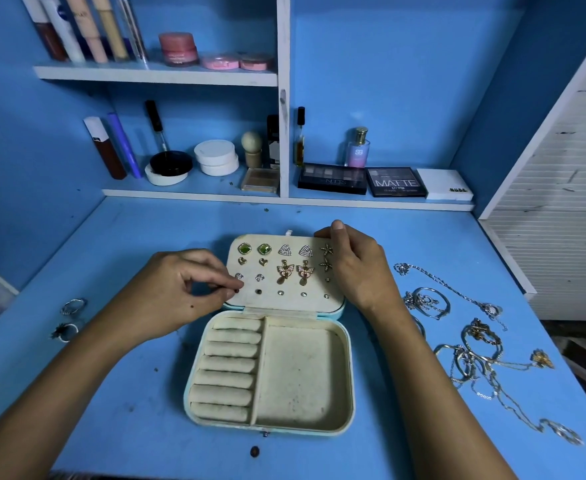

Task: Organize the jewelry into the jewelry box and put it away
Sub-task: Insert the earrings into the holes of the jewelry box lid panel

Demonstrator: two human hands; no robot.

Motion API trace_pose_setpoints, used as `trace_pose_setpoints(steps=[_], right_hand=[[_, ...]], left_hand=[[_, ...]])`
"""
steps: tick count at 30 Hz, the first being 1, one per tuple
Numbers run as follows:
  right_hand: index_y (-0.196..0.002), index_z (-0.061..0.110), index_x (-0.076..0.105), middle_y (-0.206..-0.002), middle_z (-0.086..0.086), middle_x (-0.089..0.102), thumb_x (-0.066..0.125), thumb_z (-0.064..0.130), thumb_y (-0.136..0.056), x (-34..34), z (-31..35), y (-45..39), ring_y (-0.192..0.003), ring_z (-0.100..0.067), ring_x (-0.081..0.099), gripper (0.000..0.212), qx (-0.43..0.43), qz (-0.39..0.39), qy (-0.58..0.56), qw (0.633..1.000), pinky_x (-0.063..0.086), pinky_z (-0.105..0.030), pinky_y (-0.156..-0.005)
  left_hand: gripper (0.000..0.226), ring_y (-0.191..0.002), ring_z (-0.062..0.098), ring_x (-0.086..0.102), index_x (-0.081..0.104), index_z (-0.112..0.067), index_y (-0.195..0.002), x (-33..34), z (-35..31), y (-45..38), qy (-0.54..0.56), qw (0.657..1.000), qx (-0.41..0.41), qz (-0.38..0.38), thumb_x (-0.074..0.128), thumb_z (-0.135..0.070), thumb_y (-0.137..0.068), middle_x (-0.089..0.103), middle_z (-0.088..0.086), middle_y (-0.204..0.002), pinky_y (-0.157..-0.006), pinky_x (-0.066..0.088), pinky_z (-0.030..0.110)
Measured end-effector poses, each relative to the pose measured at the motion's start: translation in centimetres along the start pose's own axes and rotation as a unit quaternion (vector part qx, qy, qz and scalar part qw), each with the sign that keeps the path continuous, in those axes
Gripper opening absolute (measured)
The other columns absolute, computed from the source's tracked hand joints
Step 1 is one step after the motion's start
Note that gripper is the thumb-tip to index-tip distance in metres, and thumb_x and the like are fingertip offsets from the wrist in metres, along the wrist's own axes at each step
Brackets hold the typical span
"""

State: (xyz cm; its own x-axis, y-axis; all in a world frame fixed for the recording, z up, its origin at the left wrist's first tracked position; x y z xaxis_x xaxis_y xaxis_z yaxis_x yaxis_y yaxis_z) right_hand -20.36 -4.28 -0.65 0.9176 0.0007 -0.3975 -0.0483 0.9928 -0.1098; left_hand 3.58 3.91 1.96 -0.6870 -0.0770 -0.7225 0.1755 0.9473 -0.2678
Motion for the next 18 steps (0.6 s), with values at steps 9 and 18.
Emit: trace_pose_setpoints(steps=[9, 18], right_hand=[[-0.100, 0.023, 0.074, -0.089, 0.011, 0.070, 0.033, 0.041, -0.107, -0.3, 0.2, 0.1, -0.088, 0.001, 0.061, 0.045, -0.008, -0.009, -0.014, 1.000, 0.043, -0.016, -0.072], [-0.101, 0.025, 0.074, -0.091, 0.011, 0.072, 0.033, 0.042, -0.107, -0.4, 0.0, 0.3, -0.091, 0.001, 0.062, 0.044, -0.013, -0.010, -0.003, 1.000, 0.045, -0.017, -0.075]], left_hand=[[0.033, -0.090, 0.003, 0.063, 0.059, -0.037, -0.108, 1.2, 1.5, -0.3, 0.103, 0.977, -0.167, -0.084, 0.072, -0.015, -0.088, 0.063, -0.011, -0.114, -0.082, 0.050, 0.027], [0.045, -0.099, 0.004, 0.063, 0.066, -0.029, -0.111, 2.5, 1.8, 0.2, 0.156, 0.962, -0.222, -0.008, 0.066, -0.041, -0.067, 0.056, -0.013, -0.118, -0.096, 0.048, 0.033]])
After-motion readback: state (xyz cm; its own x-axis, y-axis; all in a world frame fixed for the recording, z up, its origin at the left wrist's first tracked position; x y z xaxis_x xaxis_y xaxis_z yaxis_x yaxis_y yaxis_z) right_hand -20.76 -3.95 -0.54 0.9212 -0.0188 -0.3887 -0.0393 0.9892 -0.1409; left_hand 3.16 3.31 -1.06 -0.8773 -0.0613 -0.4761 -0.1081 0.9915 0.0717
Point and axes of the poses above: each hand's wrist, its own y-axis away from the middle knuckle, its own x-axis out of the palm, z = x × y, the point moved 4 cm from there along -y, towards the middle knuckle
